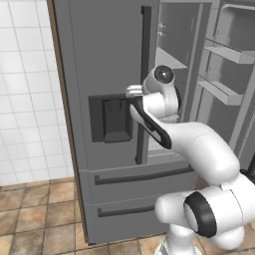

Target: Take the lemon wedge from the fridge and place it on the plate with fish on the dining counter.

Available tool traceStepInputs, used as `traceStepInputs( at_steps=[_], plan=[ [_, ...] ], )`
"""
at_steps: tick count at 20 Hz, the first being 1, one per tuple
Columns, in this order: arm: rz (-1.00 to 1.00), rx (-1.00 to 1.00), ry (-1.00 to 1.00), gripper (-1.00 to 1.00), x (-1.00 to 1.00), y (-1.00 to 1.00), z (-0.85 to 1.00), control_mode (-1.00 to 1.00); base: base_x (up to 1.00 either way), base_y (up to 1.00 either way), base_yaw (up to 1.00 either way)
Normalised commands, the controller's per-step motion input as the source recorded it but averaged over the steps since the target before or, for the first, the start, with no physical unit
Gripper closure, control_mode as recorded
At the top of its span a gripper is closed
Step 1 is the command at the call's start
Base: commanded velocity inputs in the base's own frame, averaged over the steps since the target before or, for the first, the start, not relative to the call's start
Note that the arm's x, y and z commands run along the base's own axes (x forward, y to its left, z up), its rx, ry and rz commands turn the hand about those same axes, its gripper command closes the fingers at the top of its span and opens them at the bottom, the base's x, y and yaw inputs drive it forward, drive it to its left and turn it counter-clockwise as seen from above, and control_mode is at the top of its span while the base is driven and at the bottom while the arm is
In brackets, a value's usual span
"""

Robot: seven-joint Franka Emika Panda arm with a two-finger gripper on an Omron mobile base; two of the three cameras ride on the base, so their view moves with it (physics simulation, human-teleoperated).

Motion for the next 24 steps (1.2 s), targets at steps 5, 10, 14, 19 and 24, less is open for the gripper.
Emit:
traceStepInputs(
  at_steps=[5,10,14,19,24],
  plan=[
    [0.0,0.0,0.0,-1.0,0.74,0.0,-0.16,-1.0,0.0,0.0,0.0],
    [0.0,0.0,0.0,-1.0,0.69,0.0,-0.2,-1.0,0.0,0.0,0.0],
    [0.0,0.0,0.0,1.0,0.53,0.0,-0.15,-1.0,0.0,0.0,0.0],
    [0.0,0.0,0.0,1.0,0.02,0.0,0.0,-1.0,0.0,0.0,0.0],
    [0.0,0.0,0.0,1.0,-0.36,0.22,0.02,-1.0,0.0,0.0,0.0]
  ],
)
